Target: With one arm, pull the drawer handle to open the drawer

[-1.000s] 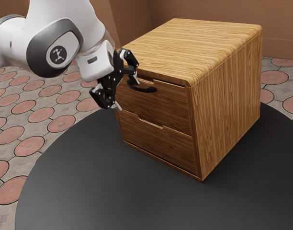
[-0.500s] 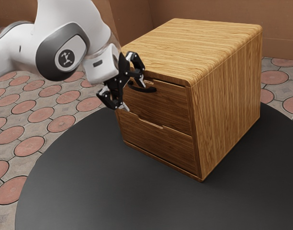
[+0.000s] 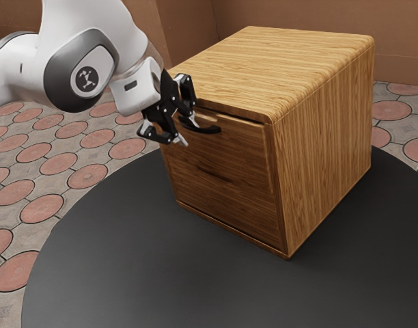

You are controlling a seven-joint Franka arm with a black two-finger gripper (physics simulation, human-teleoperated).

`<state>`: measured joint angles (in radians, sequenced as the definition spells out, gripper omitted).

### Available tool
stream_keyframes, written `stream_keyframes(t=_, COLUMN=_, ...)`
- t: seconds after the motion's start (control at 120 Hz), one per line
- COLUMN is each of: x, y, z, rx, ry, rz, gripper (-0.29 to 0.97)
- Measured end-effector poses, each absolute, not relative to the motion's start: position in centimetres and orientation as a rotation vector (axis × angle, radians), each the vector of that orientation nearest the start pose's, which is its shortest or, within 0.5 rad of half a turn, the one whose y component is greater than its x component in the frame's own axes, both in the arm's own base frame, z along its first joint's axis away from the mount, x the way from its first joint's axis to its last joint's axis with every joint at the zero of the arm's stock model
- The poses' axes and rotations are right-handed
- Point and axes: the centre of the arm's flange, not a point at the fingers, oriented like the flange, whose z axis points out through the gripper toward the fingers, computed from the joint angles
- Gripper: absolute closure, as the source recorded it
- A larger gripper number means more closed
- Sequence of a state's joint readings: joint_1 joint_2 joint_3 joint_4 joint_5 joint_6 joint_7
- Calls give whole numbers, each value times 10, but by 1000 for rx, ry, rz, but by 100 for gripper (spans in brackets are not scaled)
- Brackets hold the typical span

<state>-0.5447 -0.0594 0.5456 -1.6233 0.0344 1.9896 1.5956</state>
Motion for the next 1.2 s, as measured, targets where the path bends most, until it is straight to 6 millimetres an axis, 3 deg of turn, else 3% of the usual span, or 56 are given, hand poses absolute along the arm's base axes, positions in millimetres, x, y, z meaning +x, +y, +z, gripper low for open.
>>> stream_keyframes(t=0.292, x=574, y=15, z=675, rx=-1956, ry=2008, rz=-425, gripper=68)
stream_keyframes(t=0.583, x=568, y=21, z=679, rx=-1958, ry=1999, rz=-447, gripper=77)
stream_keyframes(t=1.2, x=544, y=25, z=676, rx=-1973, ry=2038, rz=-512, gripper=77)
